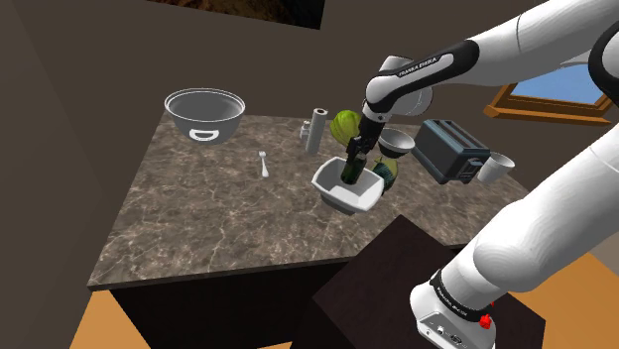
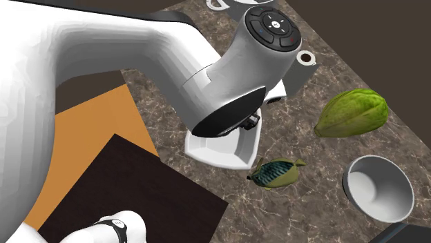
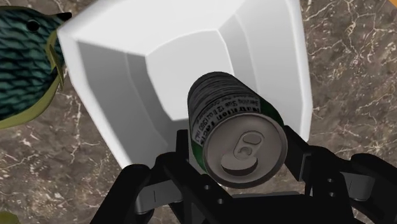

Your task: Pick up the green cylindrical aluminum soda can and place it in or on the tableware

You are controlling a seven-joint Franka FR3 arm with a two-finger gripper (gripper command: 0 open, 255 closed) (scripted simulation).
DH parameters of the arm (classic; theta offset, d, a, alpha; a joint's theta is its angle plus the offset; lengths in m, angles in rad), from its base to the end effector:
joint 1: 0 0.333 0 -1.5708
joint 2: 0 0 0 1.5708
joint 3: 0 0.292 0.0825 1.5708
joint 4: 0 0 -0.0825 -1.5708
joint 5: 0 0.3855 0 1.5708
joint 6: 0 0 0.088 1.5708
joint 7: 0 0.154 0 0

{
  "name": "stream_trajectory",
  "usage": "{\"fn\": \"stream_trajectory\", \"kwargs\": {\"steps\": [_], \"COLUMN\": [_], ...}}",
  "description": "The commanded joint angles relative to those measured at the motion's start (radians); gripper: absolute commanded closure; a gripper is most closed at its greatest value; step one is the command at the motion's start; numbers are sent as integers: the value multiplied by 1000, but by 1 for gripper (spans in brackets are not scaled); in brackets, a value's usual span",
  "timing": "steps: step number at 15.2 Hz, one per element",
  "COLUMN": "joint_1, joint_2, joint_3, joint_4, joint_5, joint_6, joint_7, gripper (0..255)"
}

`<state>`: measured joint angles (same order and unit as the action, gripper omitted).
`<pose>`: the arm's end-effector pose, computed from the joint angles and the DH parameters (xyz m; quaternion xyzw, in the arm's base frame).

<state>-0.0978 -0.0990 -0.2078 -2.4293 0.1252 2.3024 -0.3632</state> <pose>0.4541 -0.1341 0.2692 -0.9982 0.0131 -0.0038 0.0580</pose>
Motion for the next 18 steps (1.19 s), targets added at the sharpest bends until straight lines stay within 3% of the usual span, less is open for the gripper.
{"fn": "stream_trajectory", "kwargs": {"steps": [1, 4, 5, 10, 14, 18], "joint_1": [0, 0, 0, 0, -10, -10], "joint_2": [2, 2, 2, 2, -72, -72], "joint_3": [0, 0, 0, 0, -3, -2], "joint_4": [0, 0, 0, 0, 62, 62], "joint_5": [1, 1, 1, 1, -31, -31], "joint_6": [3, 3, 3, 3, -131, -131], "joint_7": [-1, -1, -1, -1, 21, 21], "gripper": [255, 255, 0, 0, 0, 0]}}
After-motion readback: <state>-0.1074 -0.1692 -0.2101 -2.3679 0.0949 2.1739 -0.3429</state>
